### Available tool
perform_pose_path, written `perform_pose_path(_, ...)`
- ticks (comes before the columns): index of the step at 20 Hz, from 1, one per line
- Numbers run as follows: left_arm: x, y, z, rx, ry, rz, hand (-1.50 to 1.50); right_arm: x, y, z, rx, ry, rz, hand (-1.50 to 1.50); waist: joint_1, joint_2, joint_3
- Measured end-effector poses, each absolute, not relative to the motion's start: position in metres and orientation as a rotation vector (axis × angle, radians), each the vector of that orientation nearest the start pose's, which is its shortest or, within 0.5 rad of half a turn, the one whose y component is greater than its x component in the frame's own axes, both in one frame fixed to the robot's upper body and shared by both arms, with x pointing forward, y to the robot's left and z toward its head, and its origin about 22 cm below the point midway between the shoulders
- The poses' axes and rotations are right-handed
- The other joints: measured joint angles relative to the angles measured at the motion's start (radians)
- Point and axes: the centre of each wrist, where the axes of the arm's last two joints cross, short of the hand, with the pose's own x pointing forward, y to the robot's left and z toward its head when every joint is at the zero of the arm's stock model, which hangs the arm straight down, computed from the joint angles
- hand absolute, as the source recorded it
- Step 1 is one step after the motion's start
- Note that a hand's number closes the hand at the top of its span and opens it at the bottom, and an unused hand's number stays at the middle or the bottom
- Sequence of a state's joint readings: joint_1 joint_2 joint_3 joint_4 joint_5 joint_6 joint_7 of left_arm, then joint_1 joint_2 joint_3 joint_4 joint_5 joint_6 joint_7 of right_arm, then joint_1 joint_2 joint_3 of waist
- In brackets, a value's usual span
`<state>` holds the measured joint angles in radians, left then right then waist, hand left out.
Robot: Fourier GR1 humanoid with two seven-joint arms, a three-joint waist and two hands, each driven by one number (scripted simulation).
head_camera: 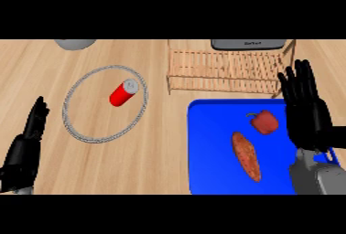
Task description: Pick the bell pepper from the tray and place it in the tiered shelf
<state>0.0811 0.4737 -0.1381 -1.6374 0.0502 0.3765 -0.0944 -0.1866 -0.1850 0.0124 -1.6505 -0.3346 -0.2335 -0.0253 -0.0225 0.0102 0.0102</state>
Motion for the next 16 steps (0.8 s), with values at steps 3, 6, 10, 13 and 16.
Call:
perform_pose_path(3, 0.228, 0.301, 0.032, 0.47, -1.668, -0.145, 0.0, 0.289, -0.242, 0.087, 0.171, -1.807, -0.047, 1.5, 0.019, -0.003, -0.005)
perform_pose_path(6, 0.236, 0.287, 0.039, 0.396, -1.689, -0.1, 0.0, 0.296, -0.224, 0.104, 0.364, -1.782, 0.27, 1.5, 0.053, 0.0, -0.008)
perform_pose_path(10, 0.245, 0.27, 0.047, 0.284, -1.664, -0.038, 0.0, 0.322, -0.238, 0.11, 0.412, -1.666, 0.439, -1.5, 0.063, 0.004, -0.009)
perform_pose_path(13, 0.25, 0.266, 0.052, 0.251, -1.653, -0.011, 0.0, 0.339, -0.26, 0.119, 0.574, -1.626, 0.5, -1.5, 0.059, 0.004, -0.008)
perform_pose_path(16, 0.254, 0.264, 0.053, 0.237, -1.636, 0.007, 0.0, 0.353, -0.287, 0.139, 0.687, -1.616, 0.619, -1.5, 0.054, 0.003, -0.008)
